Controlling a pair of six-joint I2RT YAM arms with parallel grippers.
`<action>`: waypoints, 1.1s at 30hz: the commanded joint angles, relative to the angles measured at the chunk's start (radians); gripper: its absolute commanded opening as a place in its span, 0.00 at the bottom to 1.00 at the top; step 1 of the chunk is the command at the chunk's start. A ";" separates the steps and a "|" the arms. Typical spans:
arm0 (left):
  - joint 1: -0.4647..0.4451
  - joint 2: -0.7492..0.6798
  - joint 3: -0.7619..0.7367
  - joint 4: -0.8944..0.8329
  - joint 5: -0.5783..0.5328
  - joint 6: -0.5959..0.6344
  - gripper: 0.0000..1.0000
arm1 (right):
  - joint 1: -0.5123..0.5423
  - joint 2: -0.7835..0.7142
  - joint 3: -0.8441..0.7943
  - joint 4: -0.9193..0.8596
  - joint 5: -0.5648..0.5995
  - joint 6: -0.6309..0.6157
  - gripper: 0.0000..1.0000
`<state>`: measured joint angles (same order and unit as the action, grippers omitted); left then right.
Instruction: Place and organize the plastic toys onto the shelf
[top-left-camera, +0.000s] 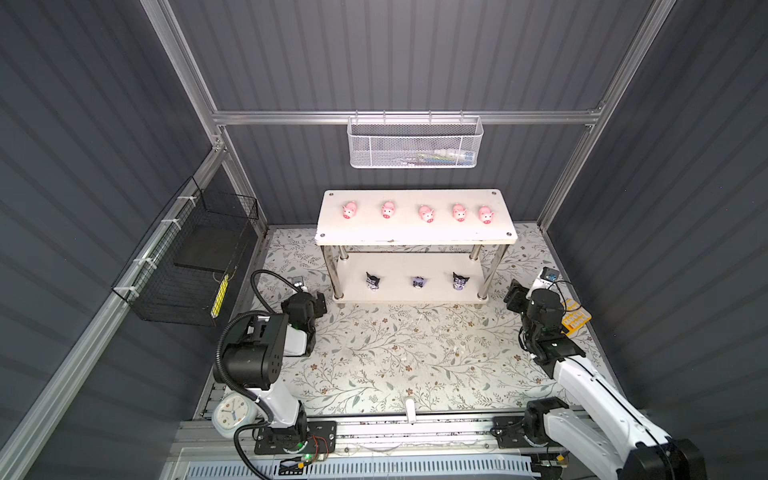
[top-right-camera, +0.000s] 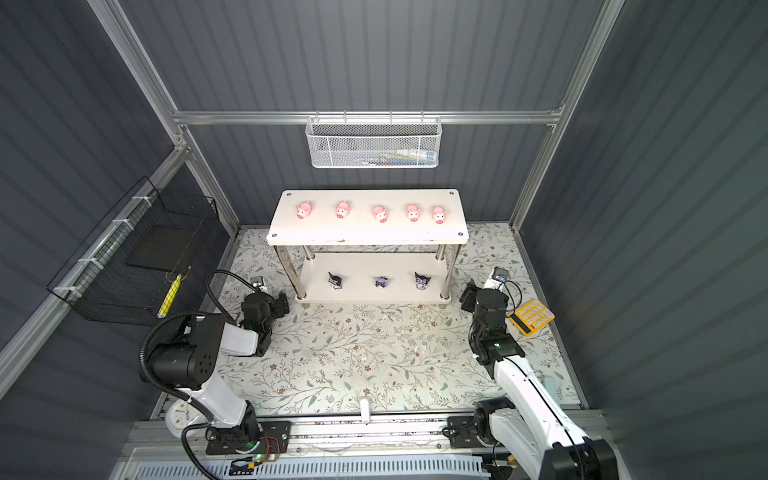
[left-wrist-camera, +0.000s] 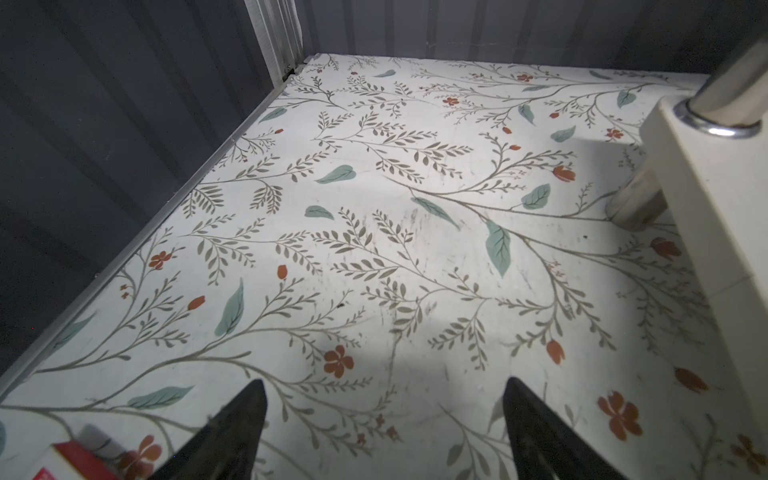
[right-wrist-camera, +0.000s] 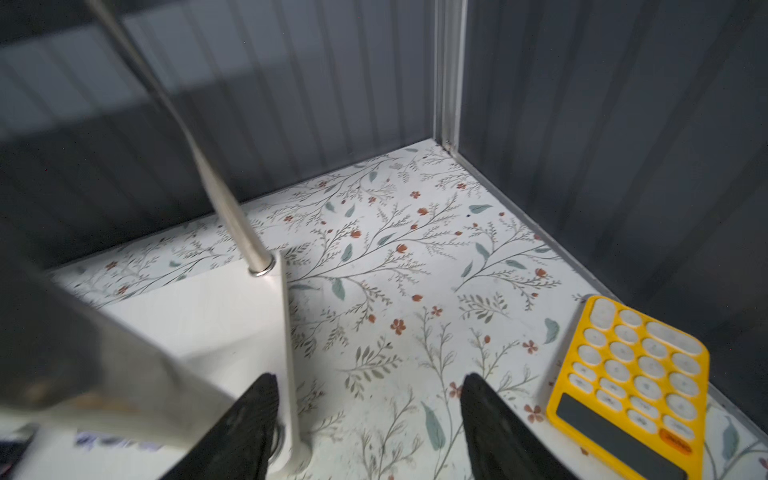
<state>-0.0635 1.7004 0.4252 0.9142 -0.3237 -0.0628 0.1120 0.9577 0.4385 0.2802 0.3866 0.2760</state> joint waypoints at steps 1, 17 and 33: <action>0.004 0.008 0.020 0.033 0.016 0.017 1.00 | -0.065 0.089 -0.019 0.171 0.012 -0.023 0.72; 0.001 0.008 0.017 0.041 0.010 0.018 1.00 | -0.132 0.415 -0.102 0.607 -0.185 -0.209 0.75; -0.001 0.008 0.016 0.044 0.010 0.019 1.00 | -0.133 0.504 -0.129 0.731 -0.211 -0.215 0.97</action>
<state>-0.0639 1.7004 0.4267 0.9295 -0.3161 -0.0616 -0.0189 1.4567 0.3134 0.9810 0.1822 0.0662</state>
